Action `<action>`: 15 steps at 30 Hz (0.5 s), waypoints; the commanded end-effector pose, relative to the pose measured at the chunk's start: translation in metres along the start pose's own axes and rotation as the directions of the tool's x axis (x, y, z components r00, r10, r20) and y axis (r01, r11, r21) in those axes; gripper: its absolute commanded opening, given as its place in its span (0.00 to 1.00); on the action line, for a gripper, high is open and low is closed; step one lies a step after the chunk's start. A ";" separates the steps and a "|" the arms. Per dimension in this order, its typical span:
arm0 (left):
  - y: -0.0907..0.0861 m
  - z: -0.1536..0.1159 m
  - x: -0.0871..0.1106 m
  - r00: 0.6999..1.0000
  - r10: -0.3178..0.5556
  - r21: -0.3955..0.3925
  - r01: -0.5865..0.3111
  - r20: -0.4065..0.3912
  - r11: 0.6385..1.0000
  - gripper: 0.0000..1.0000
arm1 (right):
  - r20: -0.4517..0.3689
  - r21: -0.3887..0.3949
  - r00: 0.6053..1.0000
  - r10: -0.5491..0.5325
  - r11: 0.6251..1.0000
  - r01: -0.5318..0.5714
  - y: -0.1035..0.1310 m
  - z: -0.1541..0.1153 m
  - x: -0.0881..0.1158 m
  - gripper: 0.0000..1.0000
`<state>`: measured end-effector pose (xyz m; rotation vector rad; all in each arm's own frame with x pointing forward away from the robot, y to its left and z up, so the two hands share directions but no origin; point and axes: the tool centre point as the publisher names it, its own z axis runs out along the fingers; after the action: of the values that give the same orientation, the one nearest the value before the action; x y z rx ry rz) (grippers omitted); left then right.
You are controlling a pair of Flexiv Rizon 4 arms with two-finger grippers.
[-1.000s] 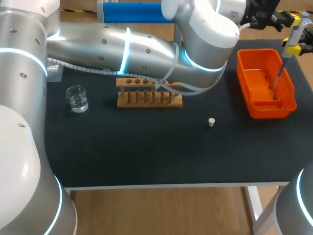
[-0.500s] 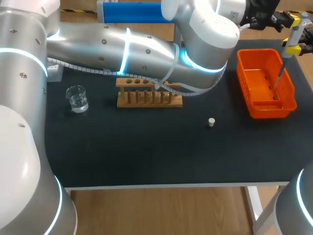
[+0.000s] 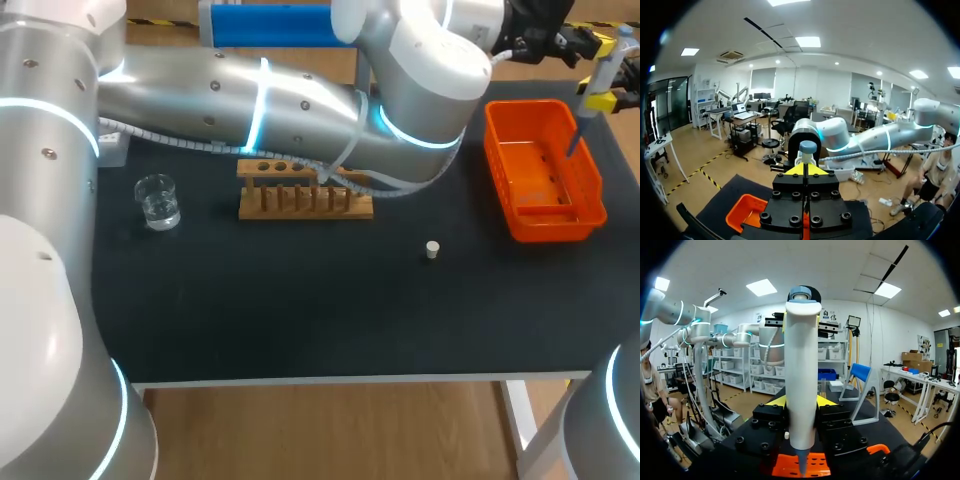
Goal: Invert the test tube, pick up the pipette, mount the tip to pipette, aspirate from beaker and dispense into the tube, eject the tip, return the pipette, and cap with the stopper.
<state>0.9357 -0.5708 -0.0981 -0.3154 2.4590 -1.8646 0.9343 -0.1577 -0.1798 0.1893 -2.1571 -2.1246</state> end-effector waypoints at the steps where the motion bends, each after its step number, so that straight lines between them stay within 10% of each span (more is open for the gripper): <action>1: 0.023 0.010 0.000 1.000 -0.002 0.117 0.002 0.003 0.993 0.00 | -0.010 0.002 1.000 0.000 1.000 0.000 0.012 -0.001 -0.004 0.00; 12: -0.013 -0.005 -0.002 0.997 0.058 0.132 -0.063 0.042 0.989 0.00 | -0.010 0.002 1.000 0.000 1.000 0.000 0.012 -0.001 -0.004 0.00; 13: -0.019 -0.008 -0.003 0.997 0.065 0.133 -0.071 0.049 0.989 0.16 | -0.010 0.002 1.000 0.000 1.000 0.000 0.012 -0.001 -0.004 0.00; 14: -0.026 -0.011 -0.004 0.996 0.078 0.135 -0.084 0.052 0.987 0.78 | -0.010 0.002 1.000 0.000 1.000 0.000 0.012 -0.001 -0.004 0.00; 15: -0.033 -0.015 -0.005 0.994 0.089 0.128 -0.096 0.058 0.987 1.00 | -0.010 0.002 1.000 0.000 1.000 0.000 0.012 -0.001 -0.004 0.00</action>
<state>0.9429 -0.5677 -0.0697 -0.2509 2.3589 -1.8402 0.9364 -0.1564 -0.1708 0.1943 -2.1513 -2.1262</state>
